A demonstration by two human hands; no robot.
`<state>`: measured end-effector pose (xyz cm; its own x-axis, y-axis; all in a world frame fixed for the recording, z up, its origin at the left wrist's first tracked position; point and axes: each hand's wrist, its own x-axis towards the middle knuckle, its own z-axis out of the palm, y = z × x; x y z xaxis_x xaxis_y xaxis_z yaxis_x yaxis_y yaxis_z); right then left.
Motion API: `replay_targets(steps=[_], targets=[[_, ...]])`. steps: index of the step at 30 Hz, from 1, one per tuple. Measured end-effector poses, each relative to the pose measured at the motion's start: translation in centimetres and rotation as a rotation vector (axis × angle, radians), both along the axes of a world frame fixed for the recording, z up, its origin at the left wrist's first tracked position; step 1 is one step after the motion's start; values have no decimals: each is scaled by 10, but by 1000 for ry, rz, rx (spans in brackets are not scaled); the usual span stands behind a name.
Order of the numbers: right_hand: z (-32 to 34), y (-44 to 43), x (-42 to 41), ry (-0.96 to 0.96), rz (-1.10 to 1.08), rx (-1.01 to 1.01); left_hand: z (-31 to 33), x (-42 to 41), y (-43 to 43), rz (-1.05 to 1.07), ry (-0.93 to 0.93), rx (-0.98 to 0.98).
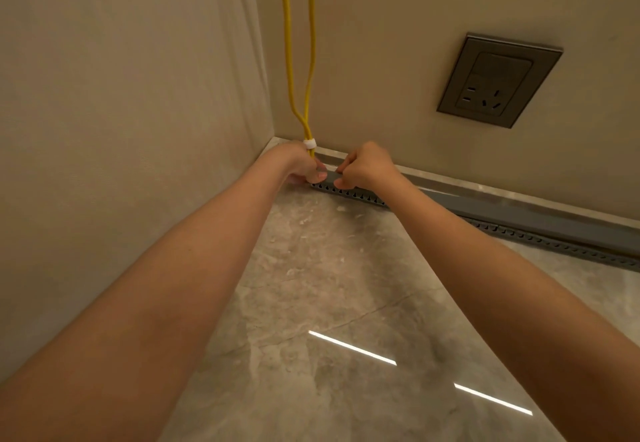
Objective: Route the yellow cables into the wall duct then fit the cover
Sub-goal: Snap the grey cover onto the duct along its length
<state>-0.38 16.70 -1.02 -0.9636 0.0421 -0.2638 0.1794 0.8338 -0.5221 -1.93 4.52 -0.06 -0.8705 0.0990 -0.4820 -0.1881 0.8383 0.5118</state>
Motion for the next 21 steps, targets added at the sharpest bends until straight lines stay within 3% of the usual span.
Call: replay_targets(steps=[2, 9, 14, 21], targets=[[-2, -1, -2, 5, -20, 19, 3, -1, 4, -26, 31, -85], [-7, -1, -9, -82, -36, 34, 4, -10, 9, -259, -127, -245], [-7, 9, -3, -56, -26, -148, -3, -13, 1, -125, -113, -6], [-7, 24, 17, 60, 199, -94, -11, -8, -6, 56, -56, 230]])
